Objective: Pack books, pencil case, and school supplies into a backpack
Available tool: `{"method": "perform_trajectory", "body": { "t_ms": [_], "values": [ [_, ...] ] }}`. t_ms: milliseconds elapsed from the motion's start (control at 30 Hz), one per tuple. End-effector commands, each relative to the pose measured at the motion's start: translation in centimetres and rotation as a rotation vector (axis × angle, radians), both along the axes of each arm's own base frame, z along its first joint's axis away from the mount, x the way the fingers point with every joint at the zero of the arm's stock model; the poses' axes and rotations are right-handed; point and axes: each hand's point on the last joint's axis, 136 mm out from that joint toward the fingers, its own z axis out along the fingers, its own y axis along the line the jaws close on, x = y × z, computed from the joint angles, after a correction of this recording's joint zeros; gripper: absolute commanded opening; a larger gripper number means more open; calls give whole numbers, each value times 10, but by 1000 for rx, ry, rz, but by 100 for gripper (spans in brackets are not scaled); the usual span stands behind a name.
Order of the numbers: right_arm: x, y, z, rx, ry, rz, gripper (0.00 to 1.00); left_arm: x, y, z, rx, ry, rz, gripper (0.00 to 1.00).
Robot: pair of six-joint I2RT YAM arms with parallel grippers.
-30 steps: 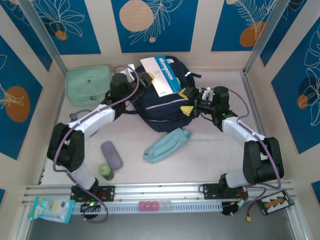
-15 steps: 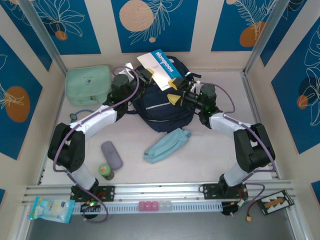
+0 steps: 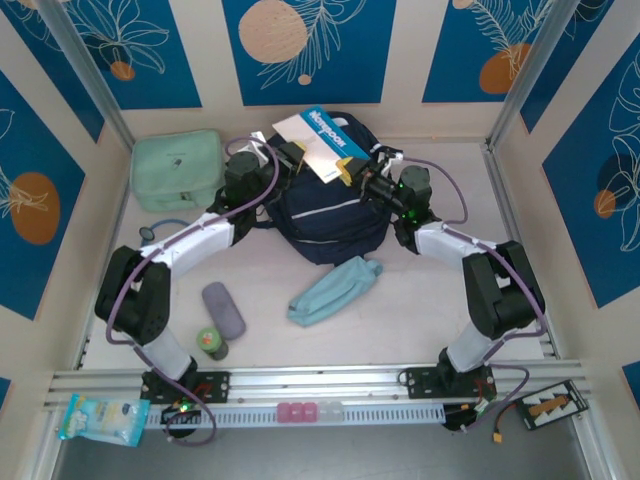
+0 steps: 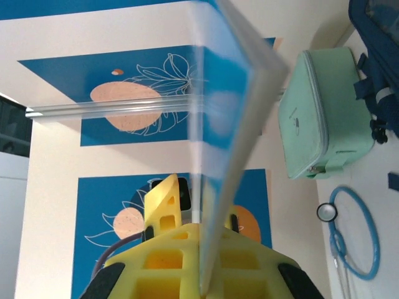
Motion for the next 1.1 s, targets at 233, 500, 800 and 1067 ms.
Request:
{"method": "perform_trajectory", "body": {
  "t_ms": [233,500,800,1067],
  "values": [
    [-25,-92,-6,-269,-41,-173,1,-39,11,-82,739,-35,-212,100],
    [-65,-165,-21,-543,1,-309,2,-67,-11,-134,1339,-181,-580,100],
    [-89,-207,-40,-546,94,-398,2,-80,-59,-176,1690,-314,-969,88],
    [-93,-211,-41,-532,106,-396,2,-58,-71,-200,1786,-285,-1016,72]
  ]
}}
